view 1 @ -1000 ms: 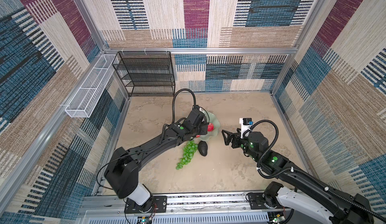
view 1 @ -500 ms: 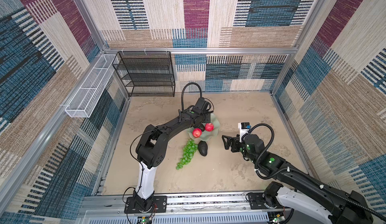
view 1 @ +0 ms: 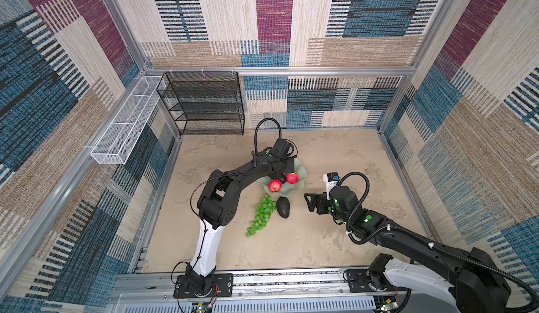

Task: Place and organize the fake fruits in the fruit bowl
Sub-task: 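Lower the apple into the bowl and open the left gripper while the right arm withdraws, then grasp the avocado beside the grapes with the right gripper while the left arm retracts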

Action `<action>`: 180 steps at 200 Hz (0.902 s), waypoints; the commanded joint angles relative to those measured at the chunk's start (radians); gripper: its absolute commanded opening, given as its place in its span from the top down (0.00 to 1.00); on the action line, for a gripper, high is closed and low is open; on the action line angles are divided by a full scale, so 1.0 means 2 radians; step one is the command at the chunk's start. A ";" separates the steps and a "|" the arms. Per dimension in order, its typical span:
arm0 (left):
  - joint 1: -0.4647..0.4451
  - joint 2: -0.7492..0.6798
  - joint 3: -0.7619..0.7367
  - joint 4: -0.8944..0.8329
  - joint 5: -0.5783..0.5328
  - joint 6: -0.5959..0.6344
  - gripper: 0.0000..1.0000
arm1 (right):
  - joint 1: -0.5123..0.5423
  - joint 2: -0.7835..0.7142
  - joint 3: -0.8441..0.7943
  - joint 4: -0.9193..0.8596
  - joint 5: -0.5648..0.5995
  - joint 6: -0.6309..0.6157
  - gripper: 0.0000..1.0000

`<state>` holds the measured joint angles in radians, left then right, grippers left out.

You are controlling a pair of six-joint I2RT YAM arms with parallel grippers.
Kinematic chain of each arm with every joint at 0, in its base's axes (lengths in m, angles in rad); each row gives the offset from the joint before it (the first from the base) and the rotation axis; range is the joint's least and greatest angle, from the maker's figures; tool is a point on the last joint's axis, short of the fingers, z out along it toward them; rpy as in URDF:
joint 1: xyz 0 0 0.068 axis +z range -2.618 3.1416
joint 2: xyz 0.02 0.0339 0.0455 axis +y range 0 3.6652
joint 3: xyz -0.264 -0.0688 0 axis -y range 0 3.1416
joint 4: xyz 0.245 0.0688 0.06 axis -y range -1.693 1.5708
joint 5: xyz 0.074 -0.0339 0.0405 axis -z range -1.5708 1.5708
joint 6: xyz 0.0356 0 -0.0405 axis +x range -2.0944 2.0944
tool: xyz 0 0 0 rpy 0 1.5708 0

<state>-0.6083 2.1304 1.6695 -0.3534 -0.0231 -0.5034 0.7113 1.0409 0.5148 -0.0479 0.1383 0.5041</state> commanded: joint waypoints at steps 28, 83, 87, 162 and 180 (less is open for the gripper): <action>0.013 -0.079 -0.033 0.019 -0.020 -0.015 0.25 | 0.048 0.029 0.011 0.020 -0.003 0.018 0.08; 0.035 -0.314 -0.229 0.122 -0.110 -0.016 0.25 | 0.112 0.136 0.047 0.057 0.006 0.027 0.11; 0.035 -0.333 -0.247 0.125 -0.120 -0.015 0.25 | 0.115 0.145 0.051 0.060 0.007 0.026 0.11; 0.047 -0.644 -0.500 0.019 -0.256 -0.081 0.22 | 0.121 0.276 0.107 0.088 0.021 0.013 0.20; 0.049 -0.704 -0.533 -0.010 -0.266 -0.094 0.22 | 0.121 0.292 0.114 0.089 0.023 0.012 0.33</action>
<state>-0.5148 0.8364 0.6674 -0.2718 -0.4610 -0.6270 0.9516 1.5921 0.7227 0.0853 0.1684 0.5385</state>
